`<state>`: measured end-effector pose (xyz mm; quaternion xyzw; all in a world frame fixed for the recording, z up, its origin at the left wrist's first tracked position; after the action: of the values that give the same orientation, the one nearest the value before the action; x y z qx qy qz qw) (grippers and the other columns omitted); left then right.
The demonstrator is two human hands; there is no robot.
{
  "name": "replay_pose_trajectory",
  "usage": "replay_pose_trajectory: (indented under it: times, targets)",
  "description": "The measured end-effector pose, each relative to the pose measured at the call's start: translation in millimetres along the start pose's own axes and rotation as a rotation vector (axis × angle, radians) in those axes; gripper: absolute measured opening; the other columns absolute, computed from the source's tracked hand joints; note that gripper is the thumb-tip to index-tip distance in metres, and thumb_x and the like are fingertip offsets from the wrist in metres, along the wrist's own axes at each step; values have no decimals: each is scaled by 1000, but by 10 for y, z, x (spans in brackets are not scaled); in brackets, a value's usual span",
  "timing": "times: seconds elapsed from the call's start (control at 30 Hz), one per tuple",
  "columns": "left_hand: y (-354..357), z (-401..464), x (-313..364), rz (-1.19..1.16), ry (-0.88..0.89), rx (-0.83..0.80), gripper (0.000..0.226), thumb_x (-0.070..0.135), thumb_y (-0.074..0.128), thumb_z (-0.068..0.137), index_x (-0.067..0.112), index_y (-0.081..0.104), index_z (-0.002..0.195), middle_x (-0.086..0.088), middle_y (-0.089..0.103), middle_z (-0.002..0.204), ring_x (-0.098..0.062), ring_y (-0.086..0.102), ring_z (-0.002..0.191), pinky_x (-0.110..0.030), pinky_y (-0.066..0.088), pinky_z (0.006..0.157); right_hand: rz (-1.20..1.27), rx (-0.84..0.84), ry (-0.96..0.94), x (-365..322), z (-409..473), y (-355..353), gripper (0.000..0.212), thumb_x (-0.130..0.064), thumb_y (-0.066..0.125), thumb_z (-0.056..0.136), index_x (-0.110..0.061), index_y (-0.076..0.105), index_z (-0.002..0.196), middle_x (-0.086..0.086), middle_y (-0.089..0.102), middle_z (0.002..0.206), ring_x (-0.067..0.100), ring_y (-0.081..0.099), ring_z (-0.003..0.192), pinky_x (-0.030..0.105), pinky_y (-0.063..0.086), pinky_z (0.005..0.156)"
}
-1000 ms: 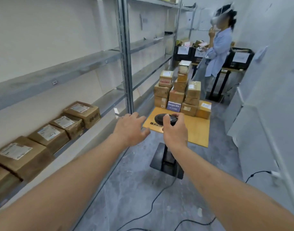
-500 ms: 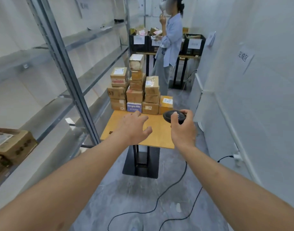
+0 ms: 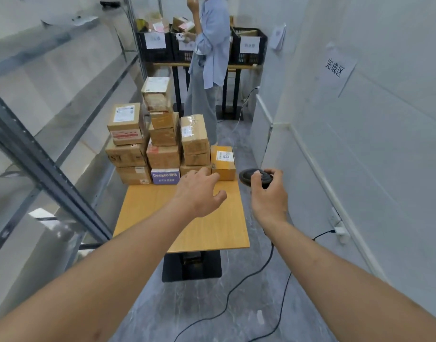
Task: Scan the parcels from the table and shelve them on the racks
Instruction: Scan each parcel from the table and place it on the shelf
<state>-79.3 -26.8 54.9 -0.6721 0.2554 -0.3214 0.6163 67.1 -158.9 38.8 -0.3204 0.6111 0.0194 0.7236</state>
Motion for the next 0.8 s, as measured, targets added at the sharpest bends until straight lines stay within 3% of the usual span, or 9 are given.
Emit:
replay_pose_trajectory:
  times: [0.17,0.33,0.47,0.6,0.8]
  targets:
    - [203,634,-6,-9,6,-52,56,63,48,99,27,55,142,-6,54,145,-31,52,130,-49,47,104,-33,16,81,179,617,144,27,-55,48,101,-36,47,119,-4,70,102,23,68,92,43,57,80]
    - [529,1243,-30,-9,-32,-108,57,61,47,99,25,53,142,-7,51,149,-33,50,132,-48,45,106,-82,-24,85,491,1270,373,29,-50,51,104,-28,50,123,-3,66,108,24,62,97,37,45,78]
    - [837,1805,1,-10,-103,-137,57,59,46,99,23,53,143,-8,49,151,-34,49,132,-47,43,106,-112,-128,68,787,1855,674,28,-45,53,105,-25,52,124,-9,61,101,20,58,94,34,40,77]
    - [1216,2290,79,-40,-200,-202,53,57,46,98,23,54,138,-6,54,137,-32,51,126,-47,46,103,-125,-249,108,1108,2423,1001,26,-46,53,105,-27,51,124,-17,58,92,18,55,89,34,38,77]
    - [1649,2819,114,-82,-324,-266,58,56,46,99,25,48,149,-7,49,148,-32,49,132,-46,47,104,-150,-386,146,1508,3001,1425,27,-46,53,105,-27,51,124,-20,54,88,19,55,88,34,38,77]
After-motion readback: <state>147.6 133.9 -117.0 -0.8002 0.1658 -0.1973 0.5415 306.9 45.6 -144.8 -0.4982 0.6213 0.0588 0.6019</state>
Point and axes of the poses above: each hand's wrist, its own z-axis towards the middle knuckle, its own y-axis out of the palm, x = y × z, the point moved 9 cm from there along z, towards the middle knuckle
